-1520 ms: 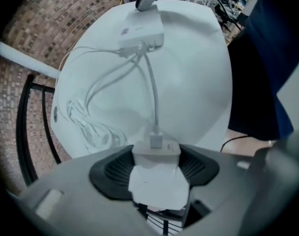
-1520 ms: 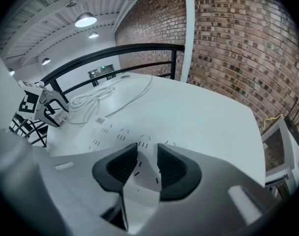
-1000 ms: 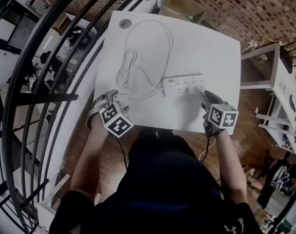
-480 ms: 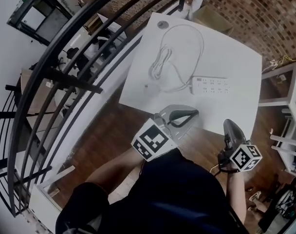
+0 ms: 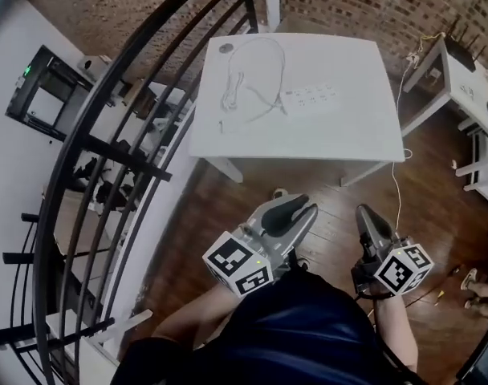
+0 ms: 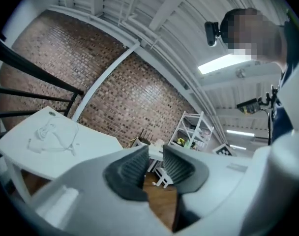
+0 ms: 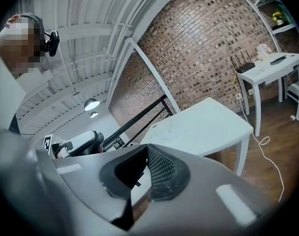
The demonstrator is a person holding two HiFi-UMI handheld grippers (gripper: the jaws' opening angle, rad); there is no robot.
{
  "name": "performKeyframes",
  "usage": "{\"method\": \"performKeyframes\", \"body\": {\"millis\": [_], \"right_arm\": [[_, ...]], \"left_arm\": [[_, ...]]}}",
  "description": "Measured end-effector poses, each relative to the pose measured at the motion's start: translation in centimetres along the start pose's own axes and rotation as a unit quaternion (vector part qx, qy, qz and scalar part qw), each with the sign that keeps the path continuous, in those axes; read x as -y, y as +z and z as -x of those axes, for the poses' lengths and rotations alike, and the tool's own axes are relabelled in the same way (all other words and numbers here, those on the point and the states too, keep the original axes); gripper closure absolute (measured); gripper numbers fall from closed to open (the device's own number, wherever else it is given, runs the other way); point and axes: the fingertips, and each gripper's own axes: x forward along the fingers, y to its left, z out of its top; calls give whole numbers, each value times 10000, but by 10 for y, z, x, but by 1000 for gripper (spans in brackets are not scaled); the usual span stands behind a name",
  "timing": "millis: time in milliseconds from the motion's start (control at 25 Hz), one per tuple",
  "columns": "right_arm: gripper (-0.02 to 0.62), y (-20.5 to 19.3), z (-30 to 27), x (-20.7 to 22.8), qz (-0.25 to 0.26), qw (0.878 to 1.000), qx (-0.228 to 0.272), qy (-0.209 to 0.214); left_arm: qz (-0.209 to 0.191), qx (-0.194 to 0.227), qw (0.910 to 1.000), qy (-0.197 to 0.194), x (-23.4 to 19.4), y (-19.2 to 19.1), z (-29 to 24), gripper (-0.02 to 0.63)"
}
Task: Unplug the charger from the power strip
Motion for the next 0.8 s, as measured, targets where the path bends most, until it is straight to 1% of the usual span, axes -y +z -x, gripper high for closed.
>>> {"method": "performKeyframes", "body": {"millis": [160,280,400,520,600,680,800], "right_arm": [[584,-40,48,-24,-84,9999,81,-111],[584,-49,58,-41,-14,9998,119,-174],[584,-43,54,-59,170,9991,273,-281],[584,-41,39,-78,183,9980,471,-381],[584,-43,23,-95,240,9972,589,-384],[584,-46,5,-111,396,9965,632,-379],[584,-46,-15,-128,490,9964,630,-295]], "left_arm": [[51,-132,9996,-241,50,-29,34,511],[107,-183,9990,-397,60,-42,47,514],[153,-190,9984,-509,49,-44,58,520],[260,-306,9986,-346,24,-36,78,523],[334,-300,9986,-263,7,-23,97,523],[349,-282,9989,-159,-11,-13,112,528],[452,-332,9984,32,-33,-9,127,528]]}}
